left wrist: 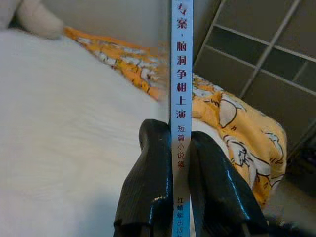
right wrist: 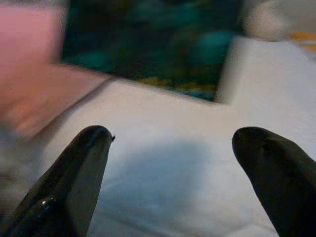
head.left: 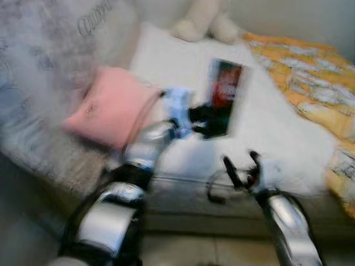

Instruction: Clean up the room

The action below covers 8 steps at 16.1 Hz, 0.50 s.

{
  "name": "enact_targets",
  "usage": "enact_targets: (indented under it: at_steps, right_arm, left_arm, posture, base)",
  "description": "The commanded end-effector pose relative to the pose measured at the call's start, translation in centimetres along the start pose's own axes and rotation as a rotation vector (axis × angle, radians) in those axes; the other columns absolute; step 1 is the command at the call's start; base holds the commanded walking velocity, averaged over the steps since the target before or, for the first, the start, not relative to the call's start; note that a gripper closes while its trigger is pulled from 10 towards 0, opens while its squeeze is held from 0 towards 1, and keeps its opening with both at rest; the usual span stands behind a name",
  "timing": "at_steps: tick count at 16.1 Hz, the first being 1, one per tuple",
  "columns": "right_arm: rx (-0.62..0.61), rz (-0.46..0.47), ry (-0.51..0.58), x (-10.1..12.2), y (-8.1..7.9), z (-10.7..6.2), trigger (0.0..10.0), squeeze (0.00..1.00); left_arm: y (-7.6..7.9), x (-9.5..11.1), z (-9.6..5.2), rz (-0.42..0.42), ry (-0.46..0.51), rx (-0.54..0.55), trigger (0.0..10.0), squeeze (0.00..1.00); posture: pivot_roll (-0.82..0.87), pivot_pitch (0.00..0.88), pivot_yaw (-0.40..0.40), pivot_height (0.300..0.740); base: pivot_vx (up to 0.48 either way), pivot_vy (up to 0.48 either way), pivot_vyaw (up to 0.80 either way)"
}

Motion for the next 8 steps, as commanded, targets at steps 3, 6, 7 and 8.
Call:
enact_targets:
  at_steps: [3, 6, 7, 8]
  right_arm:
    - [-0.001, -0.031, -0.005, 1.1, 0.4, -2.3, 10.0, 0.0]
    - [-0.005, -0.055, -0.026, 1.5, 0.4, -3.7, 10.0, 0.0]
    - [-0.036, -0.066, 0.015, 2.5, 0.5, -3.7, 10.0, 0.0]
    - [-0.085, -0.076, 0.076, 3.9, 0.7, -3.9, 10.0, 0.0]
  left_arm:
    - [-0.8, -2.1, 0.0, 0.075, -0.13, 0.07, 10.0, 0.0]
    - [-1.9, -1.5, 0.0, 0.218, -0.123, 0.211, 10.0, 0.0]
    - [-2.4, 0.5, -0.3, 0.252, 0.019, 0.291, 10.0, 0.0]
    - [-2.3, 2.0, -1.4, 0.299, 0.166, 0.339, 10.0, 0.0]
  posture:
    - [-0.25, 0.086, -0.126, 0.74]
    - [-0.28, 0.096, -0.123, 0.74]
    - [-0.28, 0.088, -0.106, 0.74]
    - [-0.25, 0.079, -0.093, 0.74]
  base:
    - [0.0, 0.0, 0.0]
    - [0.0, 0.0, 0.0]
    - [0.0, 0.0, 0.0]
    - [0.0, 0.0, 0.0]
Point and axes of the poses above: a point about 5 cm out from each wrist's last joint towards the gripper, its own z axis pointing out of the wrist towards the gripper, its own x axis along the axis of the wrist's last joint, y = z × x, the point moved 1 cm from there along z, pointing out of the wrist towards the gripper, and after that the axes turned 10 degrees about z, right-handed, at the moved point
